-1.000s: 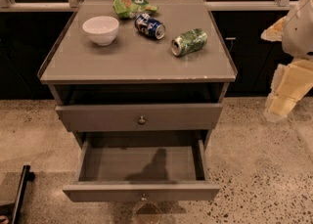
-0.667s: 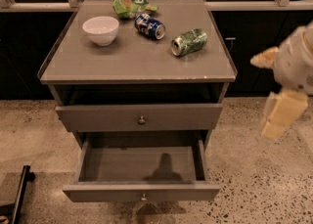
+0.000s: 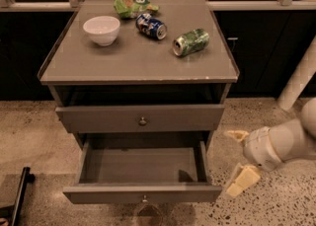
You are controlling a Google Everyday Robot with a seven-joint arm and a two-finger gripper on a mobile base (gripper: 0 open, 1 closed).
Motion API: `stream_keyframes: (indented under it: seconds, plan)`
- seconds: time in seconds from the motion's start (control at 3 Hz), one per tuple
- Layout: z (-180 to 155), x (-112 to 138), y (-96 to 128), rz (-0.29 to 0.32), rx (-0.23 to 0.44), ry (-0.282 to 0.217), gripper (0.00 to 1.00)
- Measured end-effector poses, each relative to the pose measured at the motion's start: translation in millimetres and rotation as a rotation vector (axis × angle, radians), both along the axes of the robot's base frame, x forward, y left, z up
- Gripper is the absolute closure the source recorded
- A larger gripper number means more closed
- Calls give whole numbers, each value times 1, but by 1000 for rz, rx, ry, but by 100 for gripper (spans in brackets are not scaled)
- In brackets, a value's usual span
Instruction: Close middle drawer
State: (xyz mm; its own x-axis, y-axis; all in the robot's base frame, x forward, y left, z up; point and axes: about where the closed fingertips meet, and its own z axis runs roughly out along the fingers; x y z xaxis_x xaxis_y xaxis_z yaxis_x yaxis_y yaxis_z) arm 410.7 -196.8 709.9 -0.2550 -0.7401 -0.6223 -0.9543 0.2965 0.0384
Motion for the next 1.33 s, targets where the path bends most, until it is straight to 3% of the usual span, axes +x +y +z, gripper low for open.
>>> stream_keyframes:
  seconds: [0.33, 0.67, 1.33]
  plan:
    - [-80, 24, 6, -96, 86, 24, 0]
    - [-96, 37, 3, -137, 91, 6, 18]
    - [-95, 37, 4, -136, 91, 5, 64]
